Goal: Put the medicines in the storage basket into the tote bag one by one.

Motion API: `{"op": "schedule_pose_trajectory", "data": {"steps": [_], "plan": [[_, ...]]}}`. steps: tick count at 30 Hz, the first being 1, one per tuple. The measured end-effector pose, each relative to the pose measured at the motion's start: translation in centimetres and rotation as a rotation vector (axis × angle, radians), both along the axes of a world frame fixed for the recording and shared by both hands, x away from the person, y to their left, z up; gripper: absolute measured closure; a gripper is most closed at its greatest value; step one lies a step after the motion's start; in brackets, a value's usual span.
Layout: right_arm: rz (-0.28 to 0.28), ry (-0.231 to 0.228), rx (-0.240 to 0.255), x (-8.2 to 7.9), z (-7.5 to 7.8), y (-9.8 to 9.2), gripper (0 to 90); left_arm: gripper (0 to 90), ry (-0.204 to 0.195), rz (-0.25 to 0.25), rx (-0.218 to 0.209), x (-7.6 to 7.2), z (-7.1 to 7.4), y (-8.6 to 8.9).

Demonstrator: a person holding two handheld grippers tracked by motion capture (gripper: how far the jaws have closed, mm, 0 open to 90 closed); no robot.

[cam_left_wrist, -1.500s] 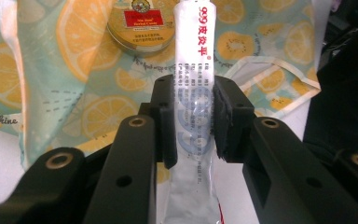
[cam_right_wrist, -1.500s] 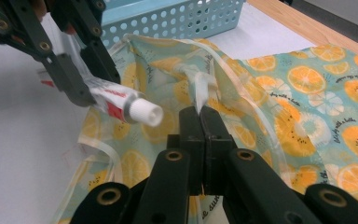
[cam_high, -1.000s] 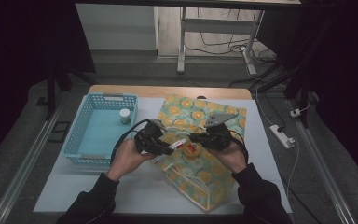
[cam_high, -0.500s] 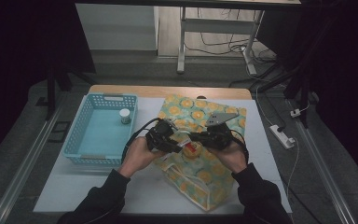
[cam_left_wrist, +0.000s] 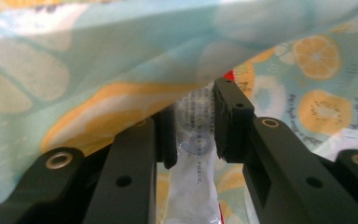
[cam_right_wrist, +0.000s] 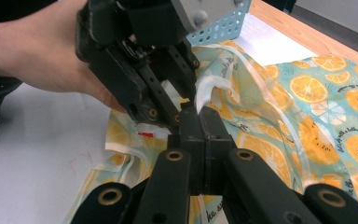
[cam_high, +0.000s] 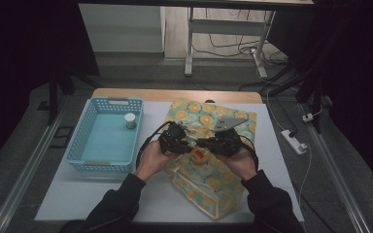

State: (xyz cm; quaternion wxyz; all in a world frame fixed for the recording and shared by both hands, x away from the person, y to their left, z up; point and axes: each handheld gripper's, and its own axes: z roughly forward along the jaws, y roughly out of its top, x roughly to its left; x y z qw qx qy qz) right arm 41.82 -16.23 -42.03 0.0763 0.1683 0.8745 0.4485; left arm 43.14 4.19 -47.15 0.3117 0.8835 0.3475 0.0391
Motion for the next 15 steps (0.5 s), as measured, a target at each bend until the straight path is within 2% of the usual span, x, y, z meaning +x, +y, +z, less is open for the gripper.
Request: {"op": "schedule_pose_trajectory", "data": {"steps": [4, 11, 15], "plan": [[0.001, 0.002, -0.003, 0.0, 0.0, 0.0, 90.0, 71.4, -0.014, 0.022, -0.004, 0.4, -0.5, -0.1], [0.003, 0.008, -0.011, 0.0, -0.2, 0.1, 90.0, 70.8, -0.021, 0.033, -0.004, 1.0, -1.3, -0.6], [0.002, 0.009, -0.016, 0.0, -0.2, 0.1, 90.0, 66.5, -0.03, 0.046, -0.041, 1.0, -1.3, -0.5]]}}
